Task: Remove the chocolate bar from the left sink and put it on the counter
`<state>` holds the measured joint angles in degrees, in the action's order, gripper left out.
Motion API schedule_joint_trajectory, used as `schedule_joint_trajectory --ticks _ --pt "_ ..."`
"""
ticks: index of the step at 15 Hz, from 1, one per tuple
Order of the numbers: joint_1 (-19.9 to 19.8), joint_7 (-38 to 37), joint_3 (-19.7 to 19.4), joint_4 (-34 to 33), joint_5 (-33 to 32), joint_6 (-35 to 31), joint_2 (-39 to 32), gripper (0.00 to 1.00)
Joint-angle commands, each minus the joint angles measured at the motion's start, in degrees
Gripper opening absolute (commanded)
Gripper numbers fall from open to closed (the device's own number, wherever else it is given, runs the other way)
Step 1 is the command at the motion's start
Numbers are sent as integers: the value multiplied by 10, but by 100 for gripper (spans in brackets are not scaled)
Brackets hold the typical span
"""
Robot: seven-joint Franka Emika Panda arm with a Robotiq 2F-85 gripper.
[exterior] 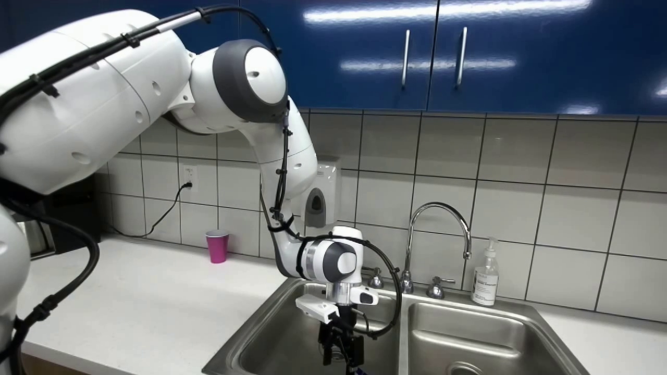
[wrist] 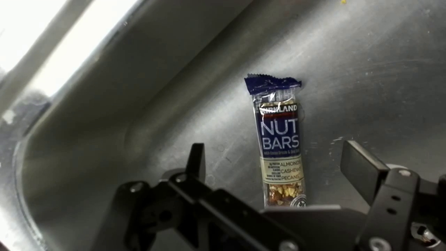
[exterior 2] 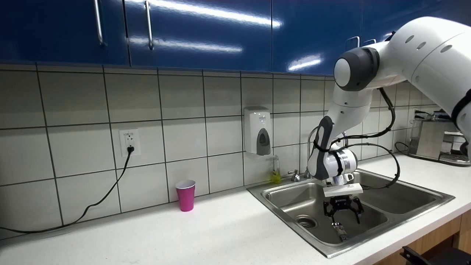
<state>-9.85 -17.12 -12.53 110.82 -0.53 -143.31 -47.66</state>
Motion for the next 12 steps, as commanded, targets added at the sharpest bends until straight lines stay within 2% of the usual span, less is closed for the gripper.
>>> schedule_joint_trajectory --ticks 1,12 --pt "8 3 -7 -2 10 -7 -4 100" --pt "-6 15 4 -13 39 -47 -30 100"
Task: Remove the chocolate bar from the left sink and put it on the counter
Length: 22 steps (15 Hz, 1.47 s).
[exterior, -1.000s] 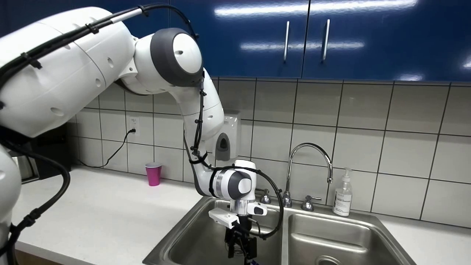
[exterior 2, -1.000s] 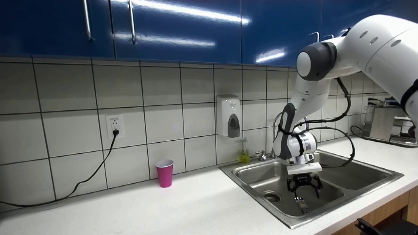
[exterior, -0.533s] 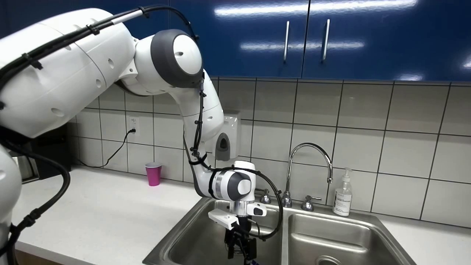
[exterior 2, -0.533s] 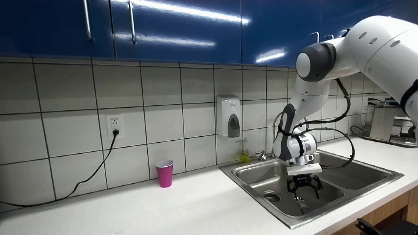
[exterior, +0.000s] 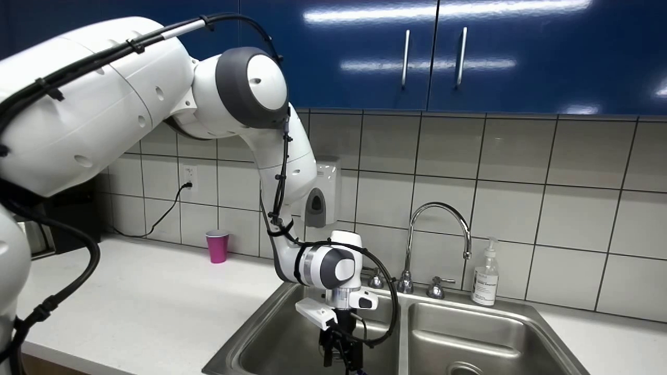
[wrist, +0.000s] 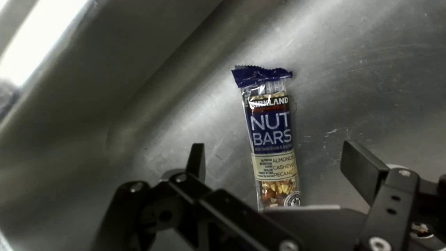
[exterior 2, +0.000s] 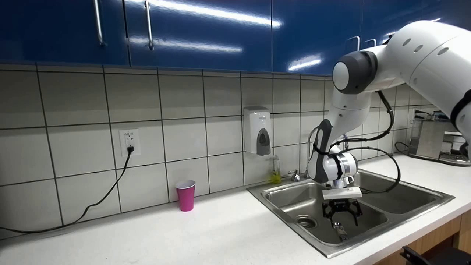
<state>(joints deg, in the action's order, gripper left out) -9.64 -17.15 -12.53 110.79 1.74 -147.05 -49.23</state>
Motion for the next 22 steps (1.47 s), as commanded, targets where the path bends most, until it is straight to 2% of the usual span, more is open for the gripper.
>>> schedule_joint_trajectory --ticks 1,16,17,18,22 --pt "-9 17 4 -16 17 -9 -20 100" --pt "-14 15 3 -81 30 1 -81 100" --pt "-16 15 3 -84 30 2 -83 75" --pt "-17 15 3 -87 30 3 -85 74" --pt "-22 15 2 -100 31 5 -97 42"
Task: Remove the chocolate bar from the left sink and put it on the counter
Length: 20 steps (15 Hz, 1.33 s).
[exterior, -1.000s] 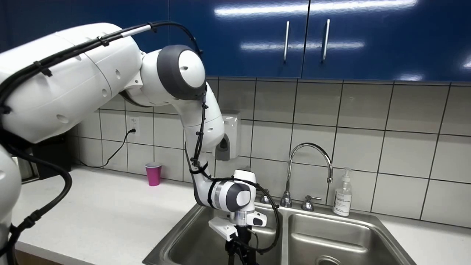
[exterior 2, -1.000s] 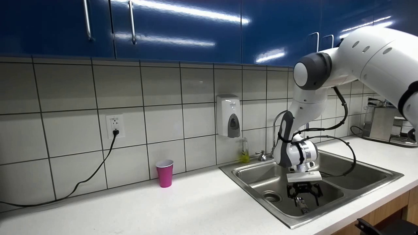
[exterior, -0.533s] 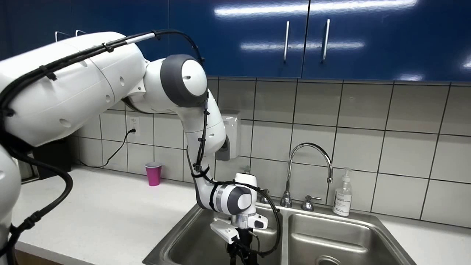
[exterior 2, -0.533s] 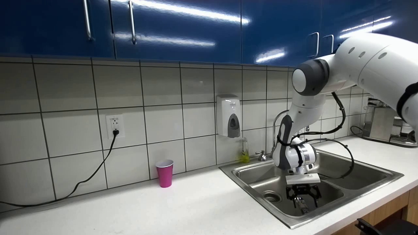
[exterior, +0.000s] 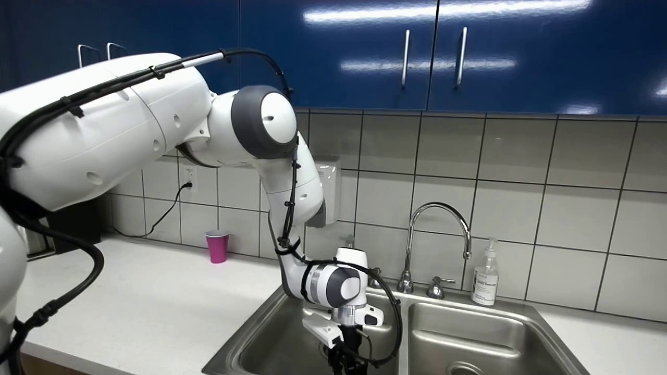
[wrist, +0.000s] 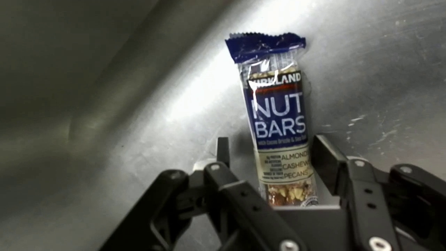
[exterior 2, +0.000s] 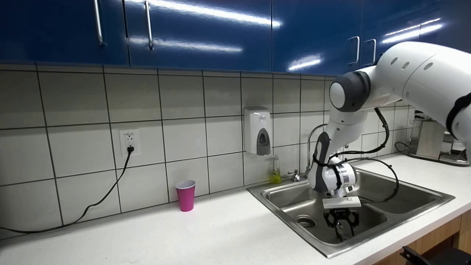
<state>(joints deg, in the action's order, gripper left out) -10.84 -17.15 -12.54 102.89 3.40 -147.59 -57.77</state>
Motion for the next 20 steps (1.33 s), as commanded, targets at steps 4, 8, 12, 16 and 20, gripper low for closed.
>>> schedule_joint_trajectory --ticks 4,8,12,16,20 --pt "-12 14 3 -30 15 14 -17 12" --pt "-4 5 -3 -31 14 21 -16 10" --pt "5 -1 -10 -20 11 20 4 10" --pt "19 -6 -26 -4 4 14 32 10" --pt "36 -11 -43 12 -4 15 60 10"
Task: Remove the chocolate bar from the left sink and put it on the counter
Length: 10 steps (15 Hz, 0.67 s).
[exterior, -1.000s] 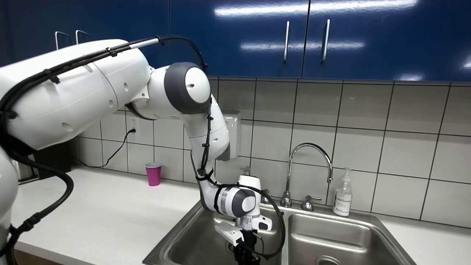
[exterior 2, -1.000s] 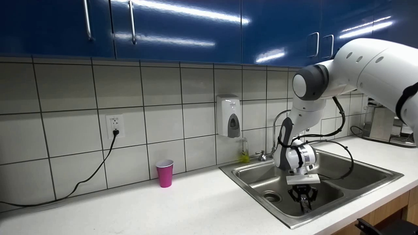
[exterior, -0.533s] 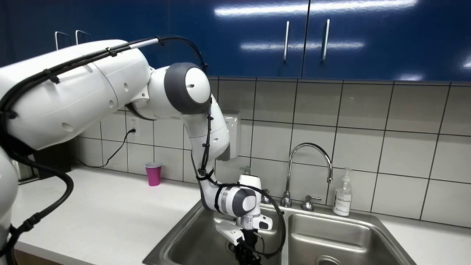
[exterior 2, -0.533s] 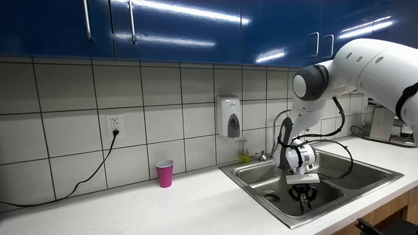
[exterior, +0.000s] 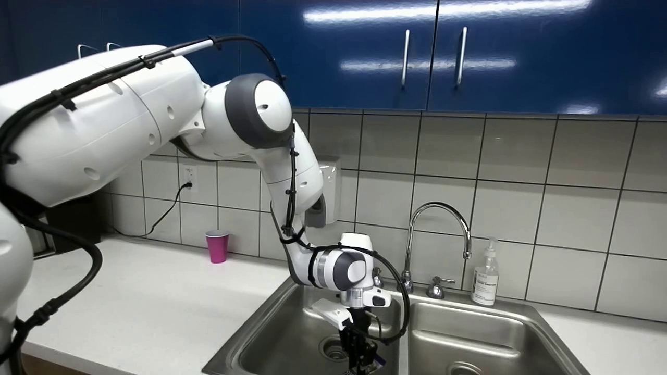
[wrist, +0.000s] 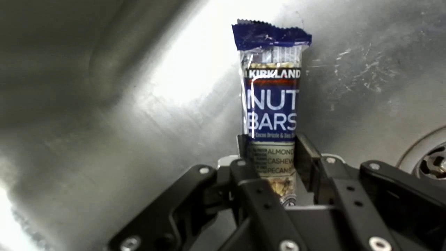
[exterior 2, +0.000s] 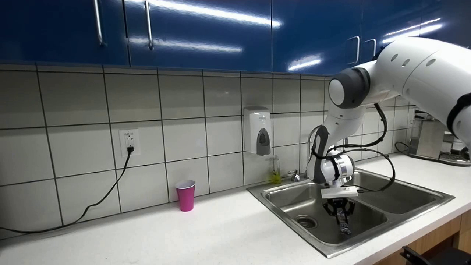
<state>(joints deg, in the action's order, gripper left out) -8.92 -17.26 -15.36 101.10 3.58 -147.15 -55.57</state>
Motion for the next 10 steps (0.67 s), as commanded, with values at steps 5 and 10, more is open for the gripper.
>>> schedule_joint_trajectory --ticks 5,10 --pt "46 -15 -36 61 -21 21 75 10" --pt "72 1 -38 108 -50 16 118 10"
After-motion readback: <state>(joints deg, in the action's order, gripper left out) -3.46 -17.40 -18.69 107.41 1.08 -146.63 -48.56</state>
